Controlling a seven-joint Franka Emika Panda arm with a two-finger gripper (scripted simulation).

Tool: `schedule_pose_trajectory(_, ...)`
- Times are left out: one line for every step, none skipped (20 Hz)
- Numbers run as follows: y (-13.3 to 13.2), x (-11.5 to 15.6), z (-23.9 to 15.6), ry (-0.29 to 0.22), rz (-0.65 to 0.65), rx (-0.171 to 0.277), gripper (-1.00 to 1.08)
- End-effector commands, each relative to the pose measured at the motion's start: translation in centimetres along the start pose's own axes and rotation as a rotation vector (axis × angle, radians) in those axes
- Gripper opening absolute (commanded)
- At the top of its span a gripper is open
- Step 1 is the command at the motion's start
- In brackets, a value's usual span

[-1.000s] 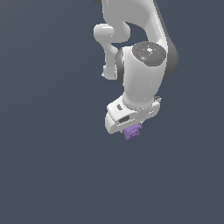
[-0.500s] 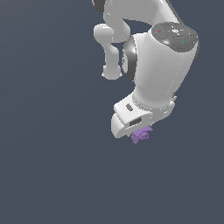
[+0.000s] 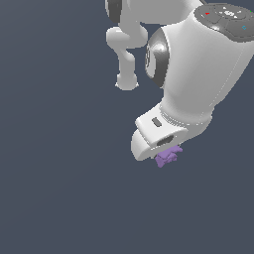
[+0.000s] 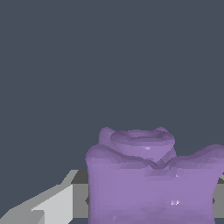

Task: Pick up the object and move it to a goal position.

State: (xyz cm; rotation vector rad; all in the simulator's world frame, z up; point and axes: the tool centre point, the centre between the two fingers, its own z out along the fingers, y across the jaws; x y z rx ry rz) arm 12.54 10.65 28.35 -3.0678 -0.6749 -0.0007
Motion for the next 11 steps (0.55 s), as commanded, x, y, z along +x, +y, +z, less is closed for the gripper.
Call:
schedule_pose_trajectory(-0.01,0.39,-0.38,0.0,0.0,0.0,-1.0)
schedule_pose_trajectory(-0.01,0.51,-0.49,0.0,0.0,0.0,-1.0)
schedule_pose_trajectory(-0.01,0.61,-0.58,0.0,0.0,0.0,-1.0)
schedule_pose_trajectory(-0.01,0.7,-0.66,0.0,0.0,0.0,-1.0)
schedule_pose_trajectory(-0.01,0.78,-0.73,0.0,0.0,0.0,-1.0)
schedule_pose_trajectory(-0.06,0.87,-0.77,-0.001,0.0,0.0,-1.0)
schedule_pose_trajectory(-0.06,0.92,-0.82,-0.001,0.0,0.0,-1.0)
schedule_pose_trajectory(-0.06,0.96,-0.85,-0.001,0.0,0.0,-1.0)
schedule_pose_trajectory(-0.06,0.99,-0.88,-0.001,0.0,0.0,-1.0)
schedule_pose_trajectory(-0.06,1.0,-0.89,-0.001,0.0,0.0,-1.0)
schedule_pose_trajectory(-0.06,1.01,-0.9,-0.001,0.0,0.0,-1.0)
